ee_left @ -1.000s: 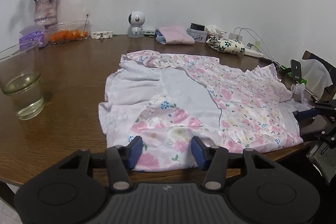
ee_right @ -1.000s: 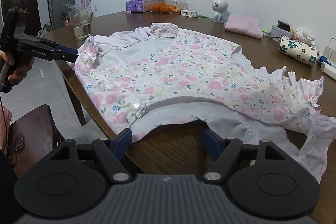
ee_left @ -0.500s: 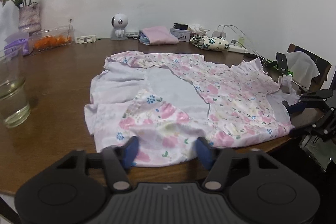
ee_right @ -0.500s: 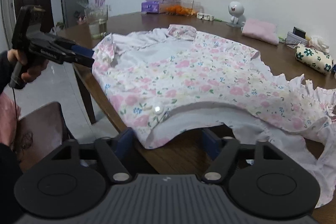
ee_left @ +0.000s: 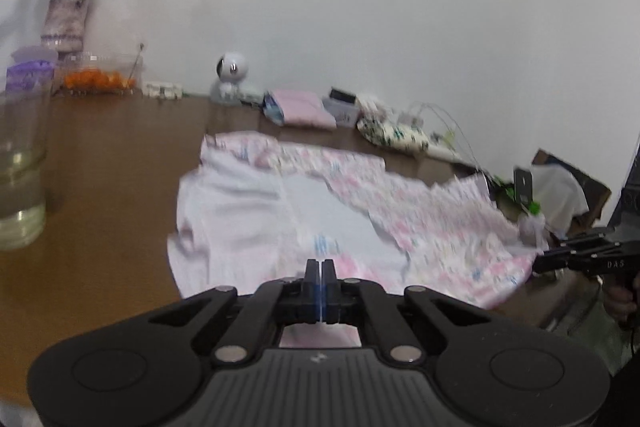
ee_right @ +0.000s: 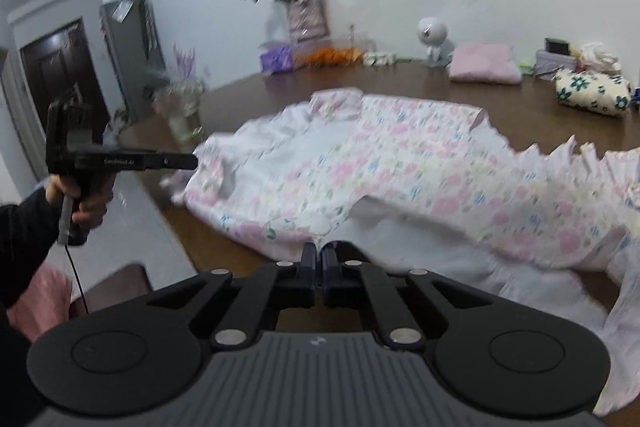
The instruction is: Fold clothes
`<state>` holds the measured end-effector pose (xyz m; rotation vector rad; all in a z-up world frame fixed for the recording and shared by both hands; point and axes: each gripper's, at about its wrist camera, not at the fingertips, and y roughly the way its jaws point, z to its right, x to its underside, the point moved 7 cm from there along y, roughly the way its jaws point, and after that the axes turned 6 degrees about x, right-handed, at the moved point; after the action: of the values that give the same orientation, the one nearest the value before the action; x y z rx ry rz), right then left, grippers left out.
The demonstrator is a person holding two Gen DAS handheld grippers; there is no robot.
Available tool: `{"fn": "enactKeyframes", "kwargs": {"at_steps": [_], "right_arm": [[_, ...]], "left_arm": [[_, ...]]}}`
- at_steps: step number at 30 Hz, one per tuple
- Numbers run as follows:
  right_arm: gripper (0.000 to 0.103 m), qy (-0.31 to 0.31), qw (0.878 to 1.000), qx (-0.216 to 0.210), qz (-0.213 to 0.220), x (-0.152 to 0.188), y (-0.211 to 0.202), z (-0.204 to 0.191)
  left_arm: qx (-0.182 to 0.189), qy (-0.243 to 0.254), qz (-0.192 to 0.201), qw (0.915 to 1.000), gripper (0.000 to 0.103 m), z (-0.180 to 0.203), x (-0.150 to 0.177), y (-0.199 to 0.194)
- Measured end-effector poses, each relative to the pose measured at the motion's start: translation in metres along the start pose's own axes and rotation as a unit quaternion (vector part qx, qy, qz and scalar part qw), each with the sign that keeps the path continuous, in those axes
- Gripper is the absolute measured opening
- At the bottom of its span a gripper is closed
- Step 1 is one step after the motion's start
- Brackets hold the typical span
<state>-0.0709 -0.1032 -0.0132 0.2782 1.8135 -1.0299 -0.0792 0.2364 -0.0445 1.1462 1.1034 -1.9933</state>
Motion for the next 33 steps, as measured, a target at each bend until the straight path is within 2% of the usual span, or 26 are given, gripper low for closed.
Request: {"fn": "enactKeyframes", "kwargs": {"at_steps": [4, 9, 13, 15, 16, 18, 20, 21, 22, 24, 25, 26, 28, 30, 31, 32, 33], "right_arm": [[0.003, 0.013, 0.999, 0.028, 0.008, -0.021, 0.014, 0.021], [0.003, 0.034, 0.997, 0.064, 0.004, -0.041, 0.037, 0.044], [0.003, 0.068, 0.993, 0.092, -0.022, -0.055, 0.057, 0.066], [0.003, 0.080, 0.991, 0.105, -0.036, -0.057, 0.067, 0.074], [0.003, 0.083, 0.989, 0.112, -0.042, -0.058, 0.072, 0.077], [0.003, 0.085, 0.988, 0.116, -0.049, -0.060, 0.078, 0.080], [0.003, 0.081, 0.989, 0.112, -0.050, -0.061, 0.079, 0.080], [0.003, 0.066, 0.991, 0.102, -0.053, -0.058, 0.076, 0.076], [0.006, 0.052, 0.993, 0.092, -0.056, -0.055, 0.072, 0.072], [0.021, 0.020, 0.995, 0.081, -0.056, -0.047, 0.061, 0.067], [0.044, 0.011, 0.995, 0.079, -0.052, -0.042, 0.057, 0.066], [0.060, 0.004, 0.996, 0.077, -0.047, -0.038, 0.052, 0.065], [0.060, 0.001, 0.997, 0.066, -0.046, -0.032, 0.050, 0.062], [0.059, -0.003, 0.997, 0.060, -0.051, -0.031, 0.053, 0.059], [0.055, -0.002, 0.997, 0.061, -0.054, -0.027, 0.056, 0.058], [0.043, -0.001, 0.996, 0.061, -0.057, -0.024, 0.059, 0.057], [0.035, -0.001, 0.996, 0.062, -0.059, -0.020, 0.062, 0.056]], "left_arm": [[-0.004, 0.002, 0.018, 0.9998, 0.000, -0.008, -0.029, 0.023], [-0.001, -0.015, 0.010, 0.9998, 0.000, -0.015, -0.050, 0.060], [-0.033, -0.025, -0.012, 0.9991, 0.000, -0.022, -0.052, 0.086], [-0.066, -0.048, -0.019, 0.9965, 0.001, -0.032, -0.054, 0.088], [-0.082, -0.065, -0.024, 0.9942, 0.005, -0.038, -0.053, 0.084], [-0.065, -0.070, -0.022, 0.9952, 0.014, -0.036, -0.051, 0.064], [-0.041, -0.043, -0.009, 0.9982, 0.035, -0.019, -0.044, 0.037], [-0.034, -0.022, -0.002, 0.9992, 0.052, -0.007, -0.039, 0.022], [-0.029, -0.010, -0.006, 0.9995, 0.058, 0.005, -0.031, 0.014], [-0.017, 0.015, -0.024, 0.9995, 0.059, 0.030, -0.012, 0.005], [-0.010, 0.031, -0.038, 0.9988, 0.060, 0.044, 0.000, 0.005], [-0.010, 0.050, -0.048, 0.9975, 0.060, 0.054, 0.009, 0.006], [-0.019, 0.101, -0.069, 0.9924, 0.060, 0.071, 0.026, 0.013], [-0.039, 0.123, -0.085, 0.9880, 0.060, 0.072, 0.035, 0.021], [-0.049, 0.133, -0.092, 0.9856, 0.059, 0.072, 0.040, 0.025], [-0.045, 0.125, -0.091, 0.9869, 0.059, 0.071, 0.041, 0.027], [-0.037, 0.113, -0.088, 0.9890, 0.048, 0.069, 0.041, 0.028]]}}
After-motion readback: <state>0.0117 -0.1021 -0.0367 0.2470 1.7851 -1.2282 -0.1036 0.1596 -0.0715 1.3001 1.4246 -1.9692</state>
